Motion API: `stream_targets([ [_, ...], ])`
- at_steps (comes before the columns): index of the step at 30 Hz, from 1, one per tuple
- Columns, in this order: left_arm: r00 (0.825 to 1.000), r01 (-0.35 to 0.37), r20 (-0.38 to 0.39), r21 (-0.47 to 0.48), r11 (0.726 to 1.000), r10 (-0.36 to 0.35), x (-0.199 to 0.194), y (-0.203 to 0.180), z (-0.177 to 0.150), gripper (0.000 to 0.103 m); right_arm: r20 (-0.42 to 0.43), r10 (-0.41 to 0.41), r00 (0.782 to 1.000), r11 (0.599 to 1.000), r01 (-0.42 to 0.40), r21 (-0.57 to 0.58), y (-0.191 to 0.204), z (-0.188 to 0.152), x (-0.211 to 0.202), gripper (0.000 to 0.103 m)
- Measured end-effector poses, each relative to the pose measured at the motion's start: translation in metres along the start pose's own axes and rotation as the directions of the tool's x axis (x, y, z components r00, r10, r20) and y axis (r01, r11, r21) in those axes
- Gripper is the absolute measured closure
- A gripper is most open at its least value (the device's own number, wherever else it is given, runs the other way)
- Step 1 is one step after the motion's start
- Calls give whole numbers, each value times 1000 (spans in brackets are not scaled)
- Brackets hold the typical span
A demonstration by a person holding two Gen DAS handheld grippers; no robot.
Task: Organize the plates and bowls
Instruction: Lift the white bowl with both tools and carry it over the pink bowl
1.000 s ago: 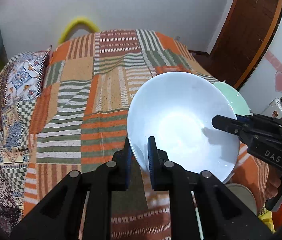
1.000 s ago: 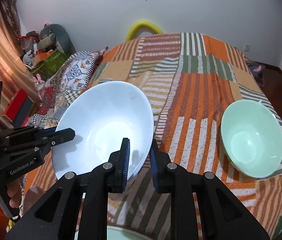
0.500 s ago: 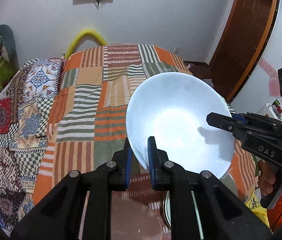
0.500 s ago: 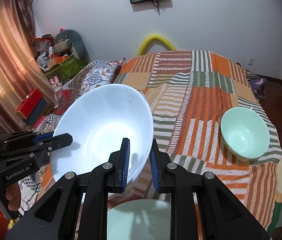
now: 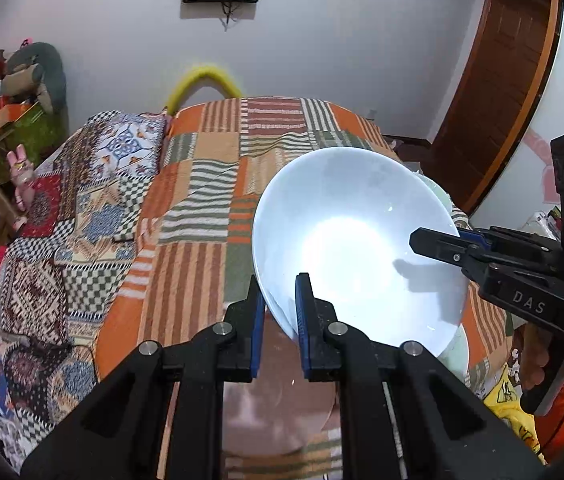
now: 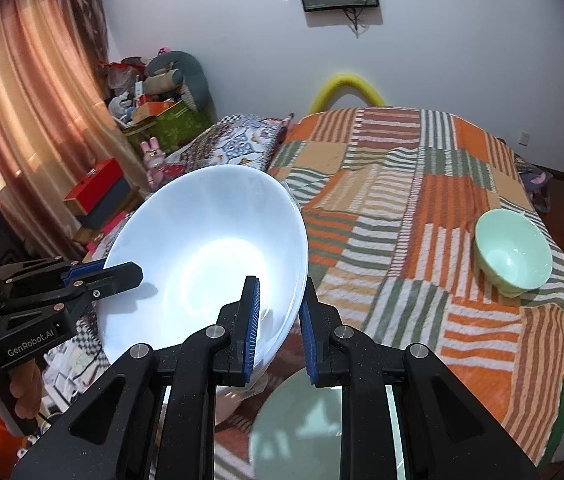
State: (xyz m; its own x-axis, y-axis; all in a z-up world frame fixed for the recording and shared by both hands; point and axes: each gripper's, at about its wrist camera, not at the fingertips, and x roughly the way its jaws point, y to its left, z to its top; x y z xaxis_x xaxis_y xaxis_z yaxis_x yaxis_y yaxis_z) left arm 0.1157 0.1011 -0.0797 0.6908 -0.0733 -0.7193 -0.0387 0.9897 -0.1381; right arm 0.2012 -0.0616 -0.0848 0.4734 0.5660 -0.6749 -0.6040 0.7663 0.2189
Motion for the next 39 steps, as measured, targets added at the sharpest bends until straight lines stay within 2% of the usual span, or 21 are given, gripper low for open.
stream_targets([
  [15,998,-63,-17,-55,997,62,-22,32,-48,89,-51,49,997,998,-51,-35,42,-30,14,85],
  [27,992,-98,-85,-89,991,91,0,49,-78,89,-133,58,989,998,-62,-28,56,-54,40,85],
  [39,979,-118,-180,-118,986,96,38,64,-103,89,-221,41,974,999,-48,-26,60,-73,70,85],
])
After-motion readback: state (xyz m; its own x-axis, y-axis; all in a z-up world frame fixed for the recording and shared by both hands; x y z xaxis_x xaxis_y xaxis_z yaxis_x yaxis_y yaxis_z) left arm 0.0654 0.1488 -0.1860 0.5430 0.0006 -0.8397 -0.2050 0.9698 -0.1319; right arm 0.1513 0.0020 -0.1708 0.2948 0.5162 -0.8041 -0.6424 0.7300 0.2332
